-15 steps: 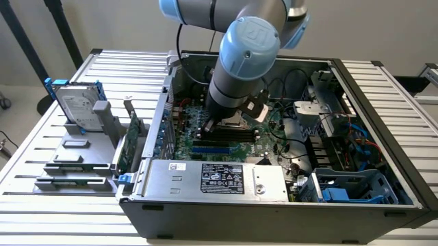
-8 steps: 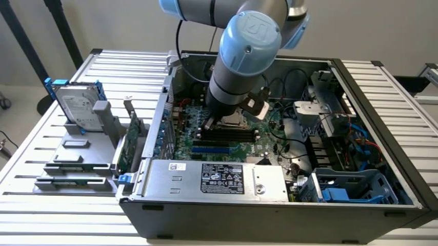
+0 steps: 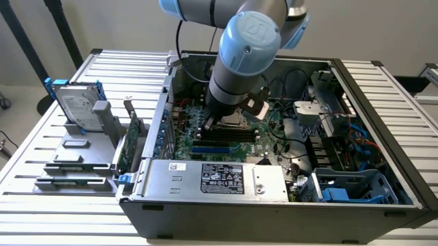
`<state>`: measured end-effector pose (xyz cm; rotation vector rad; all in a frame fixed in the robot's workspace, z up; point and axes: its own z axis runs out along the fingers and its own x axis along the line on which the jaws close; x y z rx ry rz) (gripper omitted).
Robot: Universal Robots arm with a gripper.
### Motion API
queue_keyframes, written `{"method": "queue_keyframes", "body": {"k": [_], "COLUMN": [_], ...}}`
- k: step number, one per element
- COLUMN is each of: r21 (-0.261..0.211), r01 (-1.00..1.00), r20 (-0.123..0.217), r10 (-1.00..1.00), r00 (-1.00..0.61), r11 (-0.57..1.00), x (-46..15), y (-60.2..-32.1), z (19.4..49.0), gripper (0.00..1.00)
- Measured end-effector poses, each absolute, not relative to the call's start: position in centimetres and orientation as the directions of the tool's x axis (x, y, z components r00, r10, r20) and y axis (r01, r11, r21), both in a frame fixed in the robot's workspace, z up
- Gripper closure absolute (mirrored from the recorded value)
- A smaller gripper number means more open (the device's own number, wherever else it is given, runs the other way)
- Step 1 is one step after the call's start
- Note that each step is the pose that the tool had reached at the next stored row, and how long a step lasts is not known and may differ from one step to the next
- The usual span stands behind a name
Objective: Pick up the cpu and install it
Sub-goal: 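Install the second cpu locking lever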
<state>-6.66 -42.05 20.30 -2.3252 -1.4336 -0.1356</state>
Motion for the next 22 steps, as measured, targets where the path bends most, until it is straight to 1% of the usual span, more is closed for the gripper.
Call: {"method": "queue_keyframes", "body": {"k": [4,10,15,22], "r21": [-0.281,-0.271,-0.268,-0.268], "r01": [0.875,0.876,0.876,0.876], "r20": [0.284,0.263,0.257,0.258], "r10": [0.837,0.844,0.846,0.846], "r00": [0.467,0.467,0.467,0.467], "r11": [-0.393,-0.4,-0.402,-0.401], "x": [-6.7,-6.7,-6.7,-6.7], "y": [-41.6,-41.0,-40.9,-40.9], "z": [20.1,19.9,19.9,22.7], "gripper": [0.89,0.89,0.89,0.89]}}
